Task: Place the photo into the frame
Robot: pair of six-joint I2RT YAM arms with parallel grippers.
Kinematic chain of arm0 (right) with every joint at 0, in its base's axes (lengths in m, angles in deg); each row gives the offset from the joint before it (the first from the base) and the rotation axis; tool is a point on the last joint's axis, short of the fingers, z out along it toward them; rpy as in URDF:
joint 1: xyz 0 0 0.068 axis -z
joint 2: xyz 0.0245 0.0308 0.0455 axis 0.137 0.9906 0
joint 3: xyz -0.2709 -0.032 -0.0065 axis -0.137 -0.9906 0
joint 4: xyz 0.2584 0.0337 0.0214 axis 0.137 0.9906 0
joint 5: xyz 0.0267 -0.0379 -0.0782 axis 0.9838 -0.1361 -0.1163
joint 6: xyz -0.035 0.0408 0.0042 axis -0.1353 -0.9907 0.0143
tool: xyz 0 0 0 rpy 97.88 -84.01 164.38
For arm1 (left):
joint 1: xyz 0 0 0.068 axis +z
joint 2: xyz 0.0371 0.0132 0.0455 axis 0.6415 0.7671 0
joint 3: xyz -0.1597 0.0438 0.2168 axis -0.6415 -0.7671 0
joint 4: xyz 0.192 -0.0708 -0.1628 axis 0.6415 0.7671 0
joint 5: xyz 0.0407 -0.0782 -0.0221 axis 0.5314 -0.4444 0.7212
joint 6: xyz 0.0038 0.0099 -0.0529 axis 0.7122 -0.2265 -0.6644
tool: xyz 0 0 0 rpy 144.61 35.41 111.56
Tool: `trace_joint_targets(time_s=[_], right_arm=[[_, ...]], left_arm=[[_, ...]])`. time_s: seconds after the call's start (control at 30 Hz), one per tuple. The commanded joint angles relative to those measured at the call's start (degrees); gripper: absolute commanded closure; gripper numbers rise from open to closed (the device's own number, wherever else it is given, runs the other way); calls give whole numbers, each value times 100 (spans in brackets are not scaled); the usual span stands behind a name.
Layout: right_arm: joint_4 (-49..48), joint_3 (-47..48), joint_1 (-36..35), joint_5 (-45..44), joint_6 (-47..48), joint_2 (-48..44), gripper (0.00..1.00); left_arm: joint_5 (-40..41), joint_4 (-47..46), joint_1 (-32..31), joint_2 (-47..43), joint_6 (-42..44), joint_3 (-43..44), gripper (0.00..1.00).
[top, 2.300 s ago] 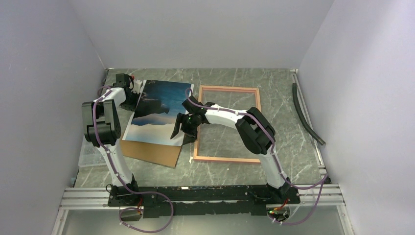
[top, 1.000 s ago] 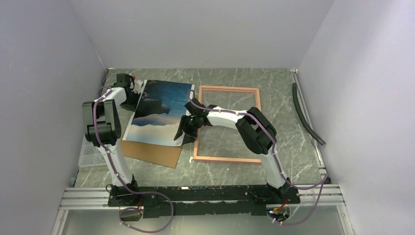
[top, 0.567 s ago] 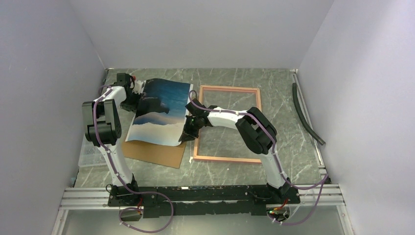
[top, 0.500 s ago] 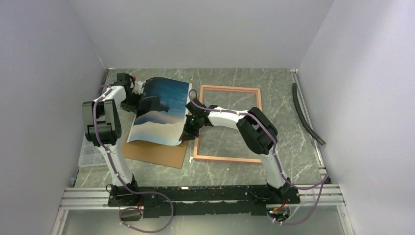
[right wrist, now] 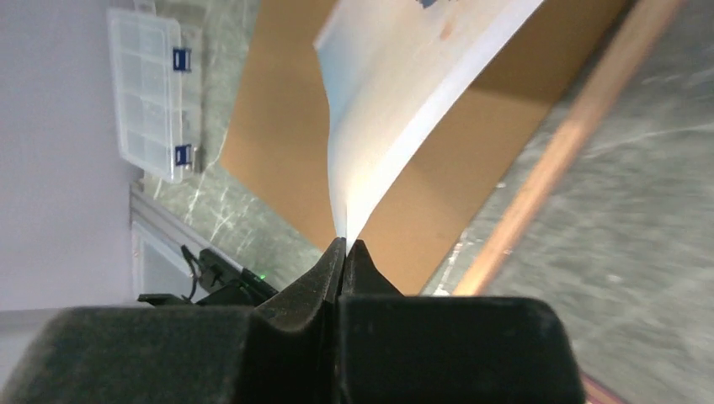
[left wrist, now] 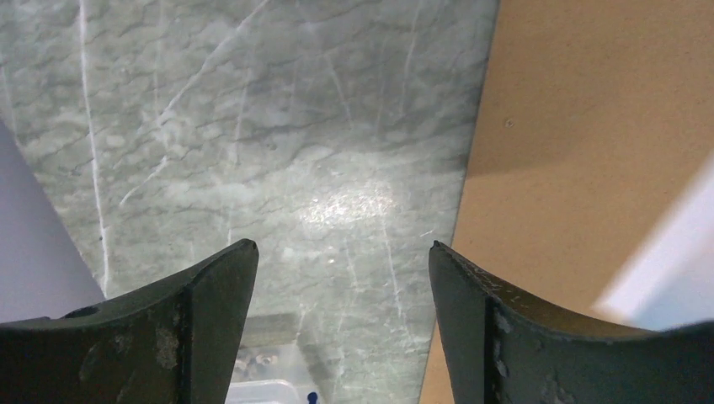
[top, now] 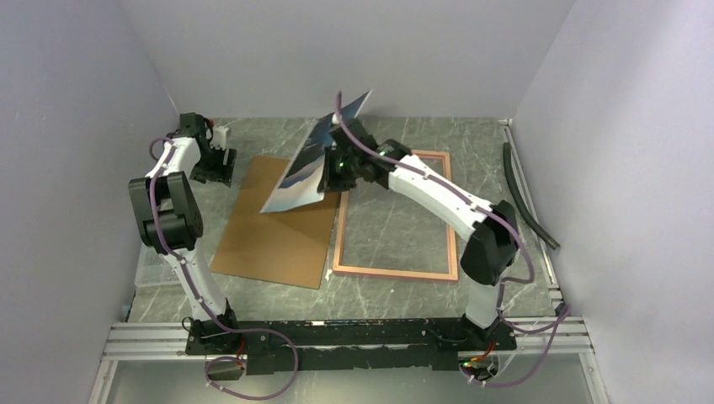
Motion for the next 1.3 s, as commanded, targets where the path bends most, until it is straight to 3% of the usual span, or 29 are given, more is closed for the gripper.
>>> trace_joint_targets(time_s=[0.0, 0.2, 0.37, 0.6, 0.87, 1.27], right_arm=[[2151, 1143, 188, -1553, 1260, -455, 100], [4660, 2493, 188, -3921, 1737, -618, 100], [4864, 2195, 170, -4784, 1944, -1119, 100], [4854, 1876, -191, -4931, 2229, -823, 100], [4865, 1975, -1221, -5212, 2328, 427, 100], [4846, 2769, -2156, -5262, 2341, 1845, 100]], left_arm=[[-113, 178, 59, -420, -105, 180, 20], [-189, 278, 59, -534, -115, 208, 22], [-328, 368, 44, -656, -131, 157, 23], [-279, 435, -74, -894, -84, -88, 24], [-169, 521, -272, -966, -92, -121, 25], [-171, 581, -690, -714, -200, -322, 25]])
